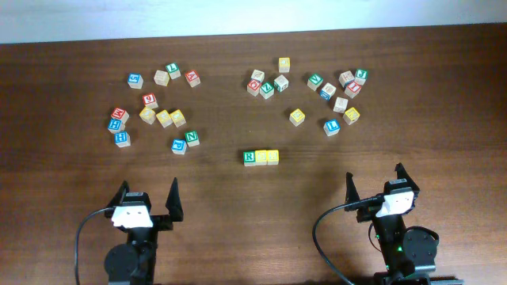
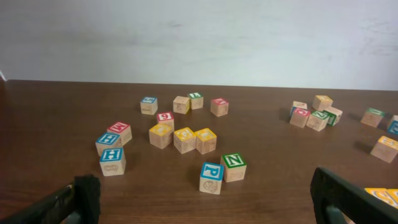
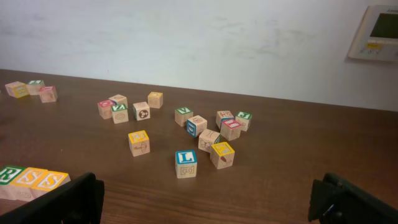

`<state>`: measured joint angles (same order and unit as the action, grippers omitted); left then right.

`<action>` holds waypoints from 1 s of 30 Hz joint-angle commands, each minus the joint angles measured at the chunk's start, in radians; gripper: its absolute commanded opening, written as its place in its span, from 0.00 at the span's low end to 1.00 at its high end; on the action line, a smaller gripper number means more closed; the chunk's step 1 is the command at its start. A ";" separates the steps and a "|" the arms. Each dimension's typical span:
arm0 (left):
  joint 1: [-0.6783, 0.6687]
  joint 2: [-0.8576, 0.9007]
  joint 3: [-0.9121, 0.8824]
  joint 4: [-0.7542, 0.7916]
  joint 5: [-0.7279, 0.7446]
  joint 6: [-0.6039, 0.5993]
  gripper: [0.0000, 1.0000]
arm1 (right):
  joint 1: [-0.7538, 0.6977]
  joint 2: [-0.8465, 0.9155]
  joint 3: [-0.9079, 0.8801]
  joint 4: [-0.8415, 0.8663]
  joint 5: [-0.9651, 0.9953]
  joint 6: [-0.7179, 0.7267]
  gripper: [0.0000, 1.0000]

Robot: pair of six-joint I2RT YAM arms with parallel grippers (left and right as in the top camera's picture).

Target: Spell out RSS

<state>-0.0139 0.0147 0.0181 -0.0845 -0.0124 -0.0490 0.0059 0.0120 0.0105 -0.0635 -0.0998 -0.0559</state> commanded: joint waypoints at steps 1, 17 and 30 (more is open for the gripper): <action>0.002 -0.010 -0.010 0.006 -0.038 -0.010 0.99 | -0.006 -0.008 -0.005 -0.006 -0.016 0.000 0.98; 0.008 -0.010 -0.010 0.005 -0.059 -0.008 0.99 | -0.006 -0.008 -0.005 -0.006 -0.016 0.000 0.98; 0.008 -0.010 -0.010 0.002 -0.033 0.066 0.99 | -0.006 -0.008 -0.005 -0.006 -0.016 0.000 0.98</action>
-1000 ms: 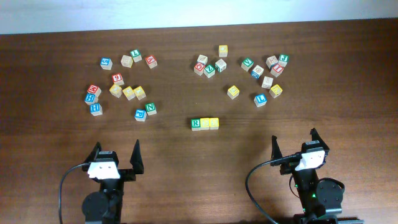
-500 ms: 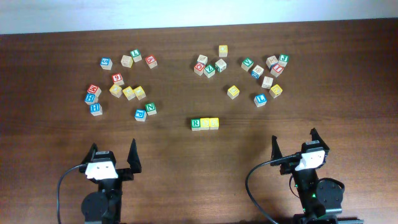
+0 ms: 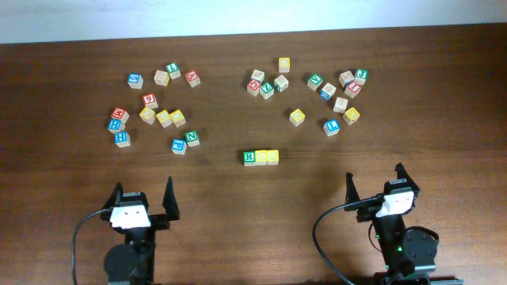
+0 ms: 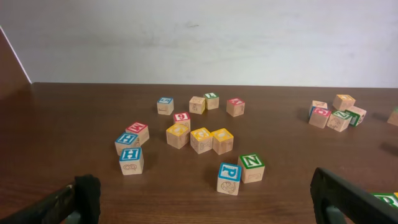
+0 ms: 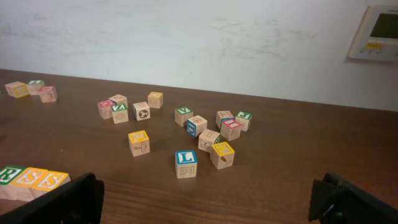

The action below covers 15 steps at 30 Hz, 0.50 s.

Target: Spell out RSS

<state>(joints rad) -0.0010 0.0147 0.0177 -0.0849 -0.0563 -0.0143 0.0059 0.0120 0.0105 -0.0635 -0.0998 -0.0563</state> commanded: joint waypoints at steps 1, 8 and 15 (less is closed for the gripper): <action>-0.005 -0.010 -0.010 0.002 0.011 0.031 0.99 | -0.006 -0.008 -0.005 -0.006 -0.016 0.000 0.98; -0.005 -0.010 -0.009 0.005 0.015 0.030 0.99 | -0.006 -0.008 -0.005 -0.006 -0.016 0.000 0.98; -0.005 -0.010 -0.009 0.005 0.015 0.031 0.99 | -0.006 -0.008 -0.005 -0.006 -0.017 0.000 0.98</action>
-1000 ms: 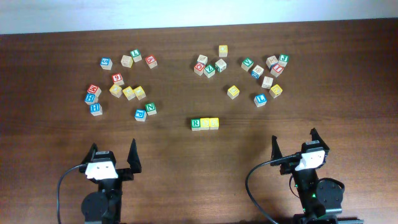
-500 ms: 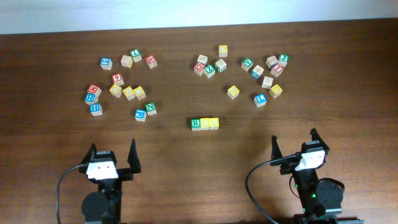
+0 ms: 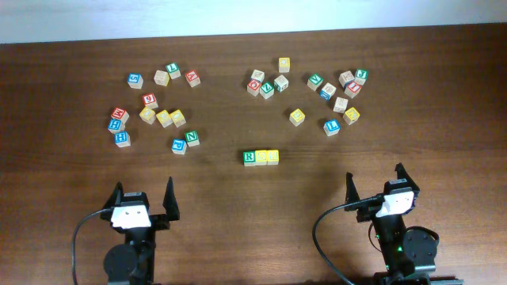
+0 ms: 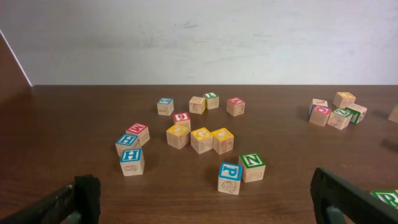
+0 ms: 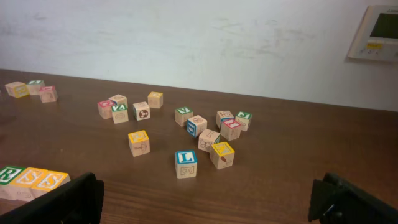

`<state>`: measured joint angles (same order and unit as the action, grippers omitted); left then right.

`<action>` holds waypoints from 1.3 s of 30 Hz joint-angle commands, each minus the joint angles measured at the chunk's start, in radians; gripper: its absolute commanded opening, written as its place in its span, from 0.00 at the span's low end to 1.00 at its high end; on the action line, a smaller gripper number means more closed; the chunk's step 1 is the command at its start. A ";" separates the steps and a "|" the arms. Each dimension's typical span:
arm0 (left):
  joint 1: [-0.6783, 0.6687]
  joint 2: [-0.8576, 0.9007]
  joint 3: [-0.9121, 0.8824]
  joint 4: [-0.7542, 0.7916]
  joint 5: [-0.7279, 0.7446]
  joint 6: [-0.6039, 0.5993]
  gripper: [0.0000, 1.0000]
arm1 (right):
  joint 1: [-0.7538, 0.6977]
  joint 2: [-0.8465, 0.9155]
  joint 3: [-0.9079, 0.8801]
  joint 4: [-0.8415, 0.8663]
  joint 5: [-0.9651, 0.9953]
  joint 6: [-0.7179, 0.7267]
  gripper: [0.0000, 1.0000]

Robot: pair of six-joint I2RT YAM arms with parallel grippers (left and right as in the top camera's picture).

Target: Spell out RSS

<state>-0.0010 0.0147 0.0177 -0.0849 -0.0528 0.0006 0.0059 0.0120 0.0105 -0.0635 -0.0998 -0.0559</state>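
Observation:
Three blocks stand in a touching row at the table's middle: a green R block, then two yellow S blocks. In the right wrist view the same row reads R, S, S at the lower left. My left gripper sits near the front left edge, open and holding nothing. My right gripper rests at the front right, likewise open and holding nothing. Both are well back from the row.
A cluster of loose letter blocks lies at the back left, with a blue P block and a green N block nearest my left gripper. Another cluster spreads at the back right, its blue L block closest.
The R, S, S row stood in the middle at every moment. My left gripper was open at the front left, angled a little to the right, and has since turned square to the table. The right gripper has stayed open and still.

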 commanded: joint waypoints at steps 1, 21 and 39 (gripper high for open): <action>-0.005 -0.010 -0.009 0.005 0.012 0.015 0.99 | -0.006 -0.008 -0.005 -0.006 -0.016 0.000 0.98; -0.005 -0.010 -0.009 0.005 0.011 0.016 0.99 | -0.008 -0.009 -0.005 -0.010 0.033 0.000 0.98; -0.005 -0.010 -0.009 0.005 0.011 0.016 0.99 | -0.006 -0.009 -0.005 -0.014 0.063 0.075 0.98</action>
